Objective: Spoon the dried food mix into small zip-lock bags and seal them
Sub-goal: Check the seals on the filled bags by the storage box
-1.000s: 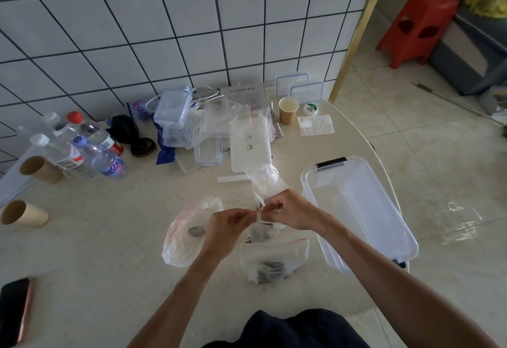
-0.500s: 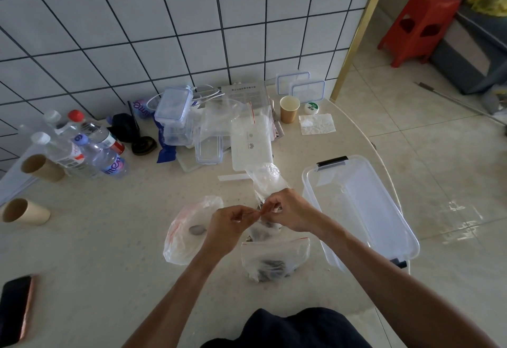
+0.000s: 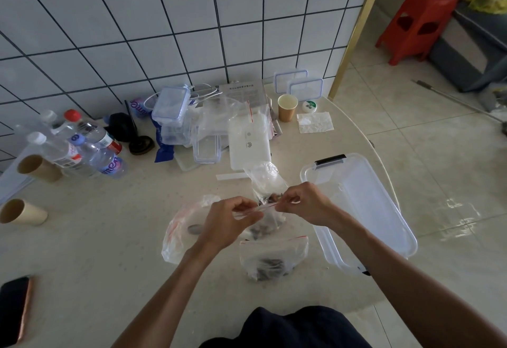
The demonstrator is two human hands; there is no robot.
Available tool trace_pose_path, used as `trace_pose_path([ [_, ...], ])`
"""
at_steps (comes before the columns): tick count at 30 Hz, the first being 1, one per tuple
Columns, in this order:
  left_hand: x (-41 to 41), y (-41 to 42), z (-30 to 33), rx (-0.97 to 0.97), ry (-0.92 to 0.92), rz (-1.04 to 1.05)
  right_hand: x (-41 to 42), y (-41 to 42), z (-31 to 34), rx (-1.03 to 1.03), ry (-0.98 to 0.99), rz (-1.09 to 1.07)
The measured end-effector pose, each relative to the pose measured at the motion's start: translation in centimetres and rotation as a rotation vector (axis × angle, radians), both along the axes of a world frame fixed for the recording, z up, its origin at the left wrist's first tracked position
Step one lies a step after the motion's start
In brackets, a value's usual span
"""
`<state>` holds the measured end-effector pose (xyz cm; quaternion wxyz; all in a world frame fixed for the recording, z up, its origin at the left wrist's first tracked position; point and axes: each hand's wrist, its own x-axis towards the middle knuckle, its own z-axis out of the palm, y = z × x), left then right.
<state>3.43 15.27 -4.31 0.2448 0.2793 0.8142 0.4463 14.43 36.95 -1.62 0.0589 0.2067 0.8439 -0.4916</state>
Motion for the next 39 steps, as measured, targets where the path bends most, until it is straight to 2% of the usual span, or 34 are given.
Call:
trace_pose_path([
  [5, -0.3, 1.5, 0.5, 0.030, 0.059, -0.096, -0.3, -0.3, 0.0, -0.108, -0.006, 0.036],
  [12, -0.4, 2.0, 0.0, 0.015, -0.042, -0.072, 0.3, -0.2, -0.5, -0.163, -0.044, -0.076],
  [17, 0.0, 2.8, 0.1, -0.032, -0.049, -0.121, 0.4, -0.7, -0.5, -0.123, -0.026, -0.061],
  [31, 0.4, 3.5, 0.2, -0.012, -0.159, -0.061, 0.5, -1.2, 0.0, -0.004, 0.054, -0.006],
  [35, 0.6, 3.3, 0.1, -0.003, -0.120, -0.078, 0.5, -1.3, 0.1, 0.055, 0.061, 0.021],
  [39, 1.0, 3.0, 0.2, -0.010, 0.093, -0.153, 0.5, -1.5, 0.2, 0.049, 0.061, 0.000],
])
